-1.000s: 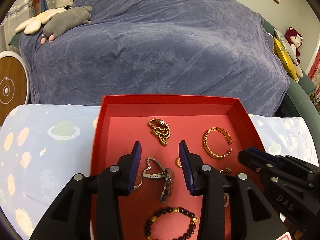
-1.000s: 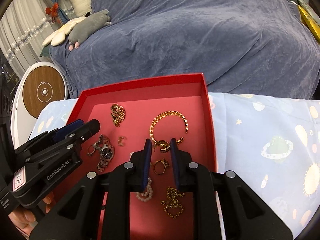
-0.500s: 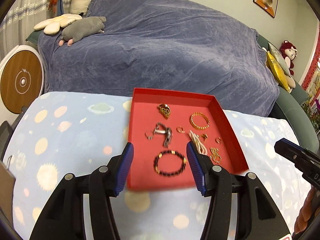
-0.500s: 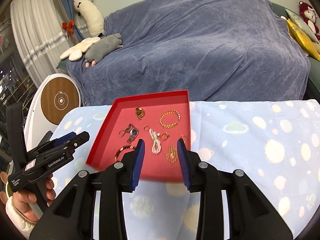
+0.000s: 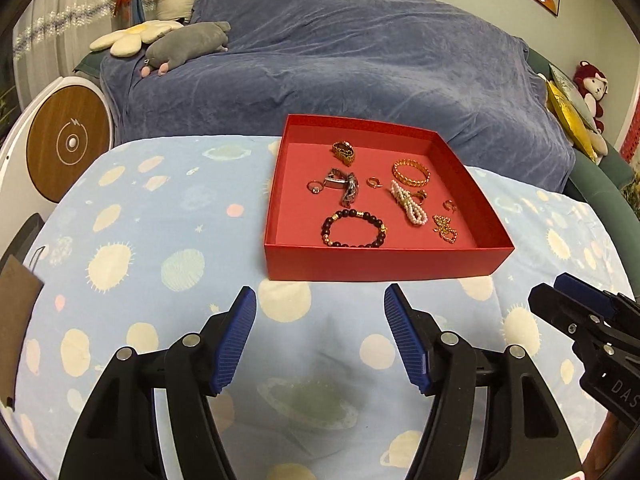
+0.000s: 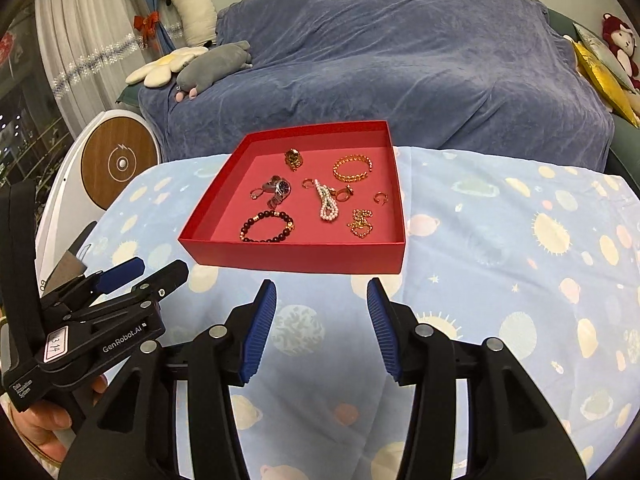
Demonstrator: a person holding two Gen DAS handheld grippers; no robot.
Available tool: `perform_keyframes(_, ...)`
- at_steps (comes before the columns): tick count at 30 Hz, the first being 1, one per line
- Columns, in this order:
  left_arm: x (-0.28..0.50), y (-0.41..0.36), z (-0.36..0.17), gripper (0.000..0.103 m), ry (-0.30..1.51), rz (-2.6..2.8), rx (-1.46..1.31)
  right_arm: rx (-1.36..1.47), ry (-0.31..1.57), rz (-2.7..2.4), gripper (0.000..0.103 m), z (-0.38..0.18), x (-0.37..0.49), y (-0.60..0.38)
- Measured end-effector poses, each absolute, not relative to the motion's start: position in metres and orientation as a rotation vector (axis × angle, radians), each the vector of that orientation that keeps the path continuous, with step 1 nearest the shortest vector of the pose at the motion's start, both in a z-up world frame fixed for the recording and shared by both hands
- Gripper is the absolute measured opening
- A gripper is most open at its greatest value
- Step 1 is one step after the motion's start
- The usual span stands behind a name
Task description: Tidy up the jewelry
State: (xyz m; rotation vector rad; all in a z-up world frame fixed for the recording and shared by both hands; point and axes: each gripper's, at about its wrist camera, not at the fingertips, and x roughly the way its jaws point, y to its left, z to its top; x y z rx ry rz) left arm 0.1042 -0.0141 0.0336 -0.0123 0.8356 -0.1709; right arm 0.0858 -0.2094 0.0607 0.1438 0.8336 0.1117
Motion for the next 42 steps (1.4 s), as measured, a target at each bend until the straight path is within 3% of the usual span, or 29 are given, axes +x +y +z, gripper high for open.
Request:
perform_keyframes(2, 0.103, -0.015, 0.03, 0.064, 0.834, -0.164, -0.002, 0.141, 0.845, 0.104, 0.054, 0.053, 0.087, -0.207)
perform_keyframes(13, 0.103, -0.02, 0.015, 0.068, 0.867, -0.16, 0.01, 0.094, 0.858, 0.101, 0.066, 0.039, 0.087, -0.194)
perform_keyframes(42, 0.1, -0.024, 0.01, 0.07, 0.851, -0.129, 0.048, 0.069, 0.869, 0.08, 0.073, 0.033, 0.084, -0.187)
